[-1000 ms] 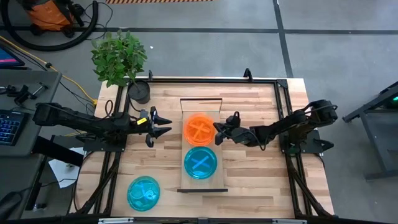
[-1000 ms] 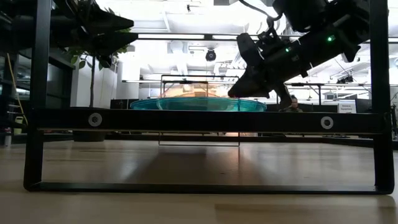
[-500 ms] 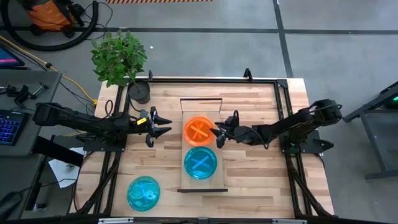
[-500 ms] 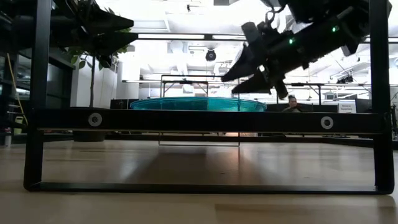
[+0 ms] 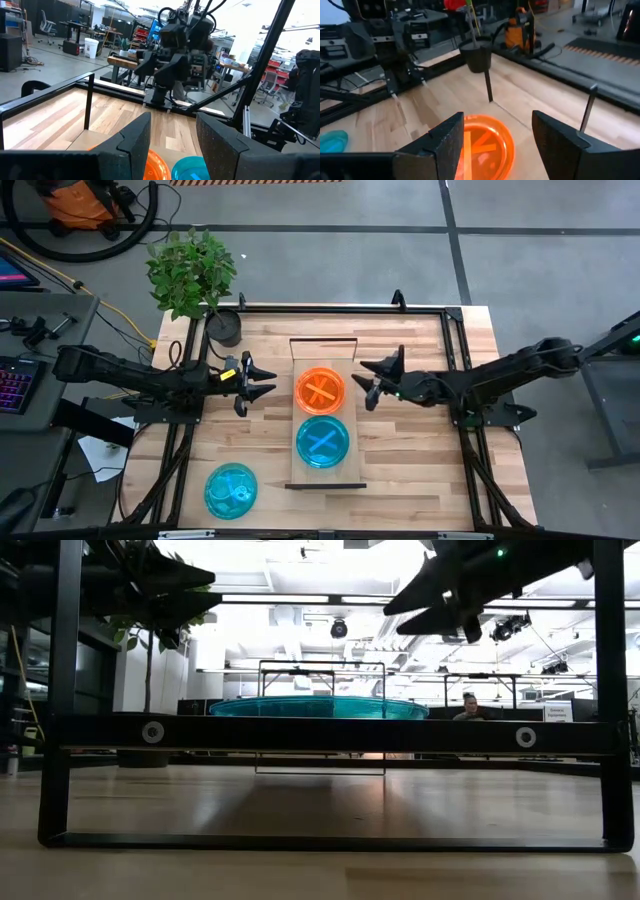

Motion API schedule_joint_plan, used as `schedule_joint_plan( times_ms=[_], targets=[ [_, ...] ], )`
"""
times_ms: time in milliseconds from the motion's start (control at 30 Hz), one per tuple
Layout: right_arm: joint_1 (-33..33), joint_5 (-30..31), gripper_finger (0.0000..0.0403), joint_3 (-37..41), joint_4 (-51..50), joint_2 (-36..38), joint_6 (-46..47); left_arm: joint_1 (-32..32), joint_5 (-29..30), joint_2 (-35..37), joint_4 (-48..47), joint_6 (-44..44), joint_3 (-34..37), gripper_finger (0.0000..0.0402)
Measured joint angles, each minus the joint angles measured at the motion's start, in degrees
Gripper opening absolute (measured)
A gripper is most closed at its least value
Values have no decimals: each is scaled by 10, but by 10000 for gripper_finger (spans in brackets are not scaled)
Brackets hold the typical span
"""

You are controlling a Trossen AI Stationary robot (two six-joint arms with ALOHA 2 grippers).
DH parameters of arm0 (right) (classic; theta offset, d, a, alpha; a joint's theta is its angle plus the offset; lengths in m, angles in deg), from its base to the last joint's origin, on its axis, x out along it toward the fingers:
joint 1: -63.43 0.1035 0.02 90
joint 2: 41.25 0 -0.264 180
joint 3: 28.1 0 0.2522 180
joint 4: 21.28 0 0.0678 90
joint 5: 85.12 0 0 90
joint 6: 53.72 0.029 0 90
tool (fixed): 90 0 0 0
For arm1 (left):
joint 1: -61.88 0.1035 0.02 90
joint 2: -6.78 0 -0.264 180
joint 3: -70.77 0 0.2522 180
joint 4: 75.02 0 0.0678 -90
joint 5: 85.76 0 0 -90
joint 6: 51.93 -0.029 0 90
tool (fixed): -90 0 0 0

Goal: Place and stack plates onto a shelf
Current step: Stack the blue plate on top of the other blue plate on the shelf

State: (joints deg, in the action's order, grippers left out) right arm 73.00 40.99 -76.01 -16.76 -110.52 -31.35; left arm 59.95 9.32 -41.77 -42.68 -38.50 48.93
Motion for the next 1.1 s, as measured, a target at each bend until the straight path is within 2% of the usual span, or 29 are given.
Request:
schedule_joint_plan(
  times_ms=[200, 333, 400, 500, 600, 700, 900, 967, 1100],
  targets=[
    [0, 37, 216, 0, -2, 3, -64, 0, 0, 0, 5, 0, -1, 147],
    [-11, 42, 216, 0, -2, 3, -93, -14, -6, -3, -35, -32, -41, 147],
    [-18, 42, 216, 0, -2, 3, -96, -29, -17, -3, -115, -69, -77, 147],
    [-25, 40, 216, 0, -6, 3, -93, -57, -28, -4, -292, -104, -148, 147],
    [-26, 24, 216, 0, -14, 3, -80, -98, -30, -10, -484, -86, -212, 147],
    [-25, 19, 216, 0, -29, 3, -72, -147, -30, -19, -600, -33, -246, 147],
    [-28, 20, 216, 0, -38, 3, -72, -255, -25, -51, -651, 63, -253, 147],
    [-28, 20, 216, 0, -38, 3, -72, -288, -14, -74, -653, 67, -253, 147],
    [-28, 20, 216, 0, -42, 3, -57, -338, -3, -138, -655, 21, -253, 147]
  ],
)
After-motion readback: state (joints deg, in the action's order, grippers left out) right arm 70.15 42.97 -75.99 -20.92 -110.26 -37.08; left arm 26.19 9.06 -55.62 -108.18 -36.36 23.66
